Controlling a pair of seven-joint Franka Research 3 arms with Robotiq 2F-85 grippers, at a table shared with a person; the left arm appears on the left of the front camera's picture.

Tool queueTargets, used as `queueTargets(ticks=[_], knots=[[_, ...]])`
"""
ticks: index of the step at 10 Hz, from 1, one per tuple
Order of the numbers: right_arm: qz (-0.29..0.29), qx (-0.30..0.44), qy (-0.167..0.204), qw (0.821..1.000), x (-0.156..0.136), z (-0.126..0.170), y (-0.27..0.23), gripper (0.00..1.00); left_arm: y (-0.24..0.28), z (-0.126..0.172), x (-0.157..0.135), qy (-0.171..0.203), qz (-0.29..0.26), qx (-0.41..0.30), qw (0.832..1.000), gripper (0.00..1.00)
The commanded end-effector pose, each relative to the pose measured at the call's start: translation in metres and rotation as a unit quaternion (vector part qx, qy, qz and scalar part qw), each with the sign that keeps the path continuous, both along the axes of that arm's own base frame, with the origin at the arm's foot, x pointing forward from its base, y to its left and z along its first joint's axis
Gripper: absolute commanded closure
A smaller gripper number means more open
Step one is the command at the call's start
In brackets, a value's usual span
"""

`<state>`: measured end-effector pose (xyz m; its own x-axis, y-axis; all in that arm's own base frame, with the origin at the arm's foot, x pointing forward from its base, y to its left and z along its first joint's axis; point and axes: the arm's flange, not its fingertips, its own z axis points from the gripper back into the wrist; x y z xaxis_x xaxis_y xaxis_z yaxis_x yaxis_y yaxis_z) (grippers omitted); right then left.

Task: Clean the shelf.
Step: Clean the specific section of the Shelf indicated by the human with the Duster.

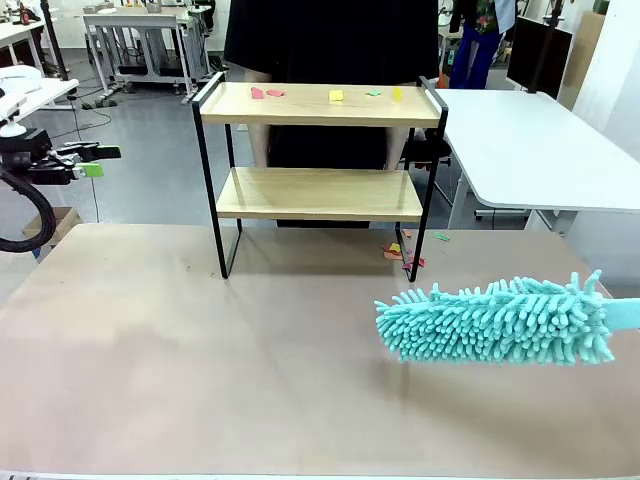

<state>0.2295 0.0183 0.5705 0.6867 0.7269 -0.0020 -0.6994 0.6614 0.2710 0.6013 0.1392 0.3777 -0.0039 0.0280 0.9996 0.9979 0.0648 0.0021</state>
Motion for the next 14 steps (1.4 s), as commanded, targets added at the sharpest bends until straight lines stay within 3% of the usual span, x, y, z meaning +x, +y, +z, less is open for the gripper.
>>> queueTargets(ticks=[1,14], knots=[[0.0,-0.004,-0.002,1.0,0.0021,0.0053,0.0007,0.87,0.0002,0.0012,-0.0025,-0.006,0.001,0.004,1.0,0.0],[0.0,-0.004,-0.002,1.0,0.0021,0.0053,0.0007,0.87,0.0002,0.0012,-0.0025,-0.006,0.001,0.004,1.0,0.0]])
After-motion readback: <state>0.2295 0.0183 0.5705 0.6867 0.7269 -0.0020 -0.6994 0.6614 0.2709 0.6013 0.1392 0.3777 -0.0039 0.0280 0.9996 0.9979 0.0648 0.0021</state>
